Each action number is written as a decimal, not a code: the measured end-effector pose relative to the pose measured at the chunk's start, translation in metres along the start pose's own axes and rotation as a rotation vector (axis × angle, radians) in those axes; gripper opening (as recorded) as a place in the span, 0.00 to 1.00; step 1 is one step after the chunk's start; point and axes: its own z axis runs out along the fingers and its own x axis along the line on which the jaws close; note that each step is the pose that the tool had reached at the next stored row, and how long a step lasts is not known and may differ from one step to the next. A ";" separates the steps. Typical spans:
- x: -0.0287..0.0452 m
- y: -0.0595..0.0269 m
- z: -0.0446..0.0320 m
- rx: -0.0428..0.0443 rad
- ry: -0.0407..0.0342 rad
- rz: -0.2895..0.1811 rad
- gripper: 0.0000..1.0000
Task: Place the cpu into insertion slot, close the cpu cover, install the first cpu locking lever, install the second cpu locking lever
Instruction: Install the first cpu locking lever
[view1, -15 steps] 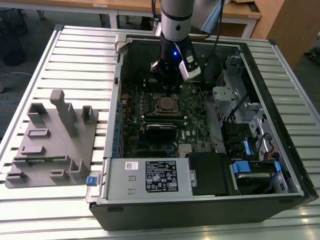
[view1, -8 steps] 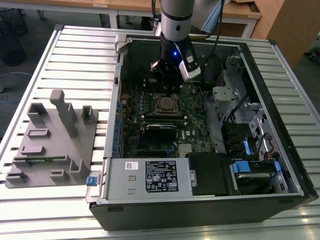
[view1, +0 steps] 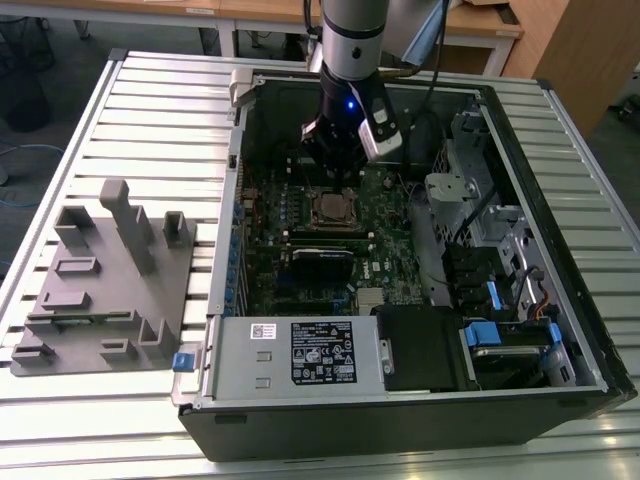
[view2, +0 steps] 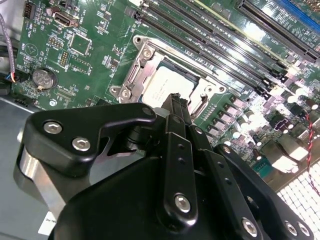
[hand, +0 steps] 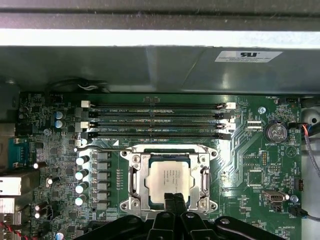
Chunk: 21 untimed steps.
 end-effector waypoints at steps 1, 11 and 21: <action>0.0000 0.0000 -0.0010 0.0000 0.0000 0.000 0.10; -0.0001 0.0001 -0.0042 0.0000 0.0000 0.000 0.10; -0.0003 0.0003 -0.0098 0.0000 0.0000 0.000 0.10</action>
